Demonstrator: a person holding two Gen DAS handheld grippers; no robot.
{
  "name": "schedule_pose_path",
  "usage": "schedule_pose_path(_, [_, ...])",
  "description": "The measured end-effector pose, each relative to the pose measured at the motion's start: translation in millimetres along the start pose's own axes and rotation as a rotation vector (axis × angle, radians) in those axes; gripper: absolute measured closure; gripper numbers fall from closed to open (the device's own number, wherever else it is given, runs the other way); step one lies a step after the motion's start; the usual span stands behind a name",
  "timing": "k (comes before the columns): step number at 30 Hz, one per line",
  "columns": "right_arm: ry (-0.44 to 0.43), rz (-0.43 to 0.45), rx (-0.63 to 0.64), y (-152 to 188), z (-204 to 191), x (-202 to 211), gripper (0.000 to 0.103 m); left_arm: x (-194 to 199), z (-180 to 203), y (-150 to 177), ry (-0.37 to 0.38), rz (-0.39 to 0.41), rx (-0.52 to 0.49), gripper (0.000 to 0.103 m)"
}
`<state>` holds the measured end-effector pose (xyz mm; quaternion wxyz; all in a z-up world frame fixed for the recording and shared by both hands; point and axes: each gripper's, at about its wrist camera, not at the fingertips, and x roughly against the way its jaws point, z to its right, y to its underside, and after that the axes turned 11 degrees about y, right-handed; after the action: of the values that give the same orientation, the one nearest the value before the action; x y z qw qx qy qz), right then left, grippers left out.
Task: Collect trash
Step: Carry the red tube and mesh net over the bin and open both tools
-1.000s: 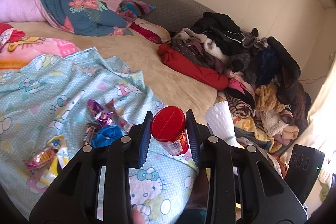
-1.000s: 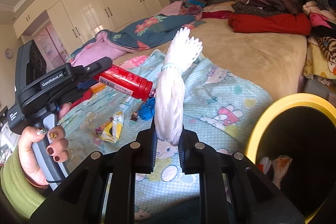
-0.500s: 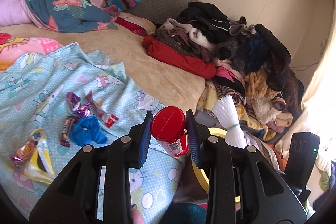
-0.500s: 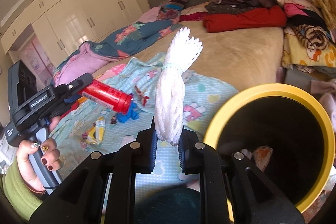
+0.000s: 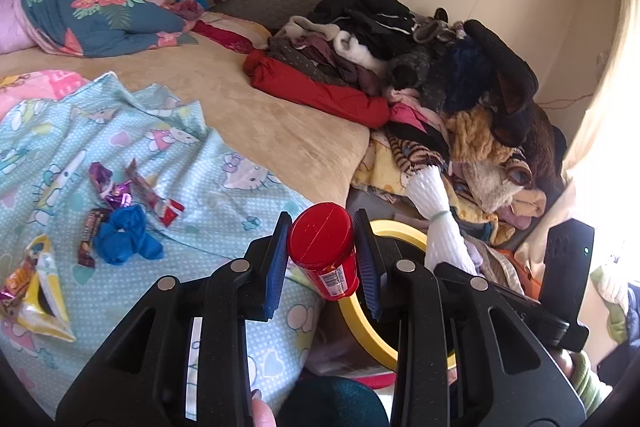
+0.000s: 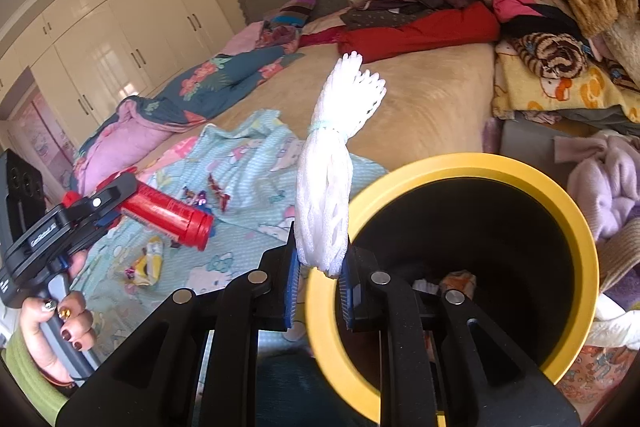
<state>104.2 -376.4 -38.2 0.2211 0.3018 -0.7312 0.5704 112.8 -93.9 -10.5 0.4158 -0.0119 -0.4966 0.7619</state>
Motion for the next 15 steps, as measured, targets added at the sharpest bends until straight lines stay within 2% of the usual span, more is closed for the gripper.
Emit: schedule_pose_path(15, [0.070, -0.048, -0.086, 6.8, 41.9, -5.3, 0.086, -35.4, 29.2, 18.6, 0.055, -0.078, -0.052, 0.078])
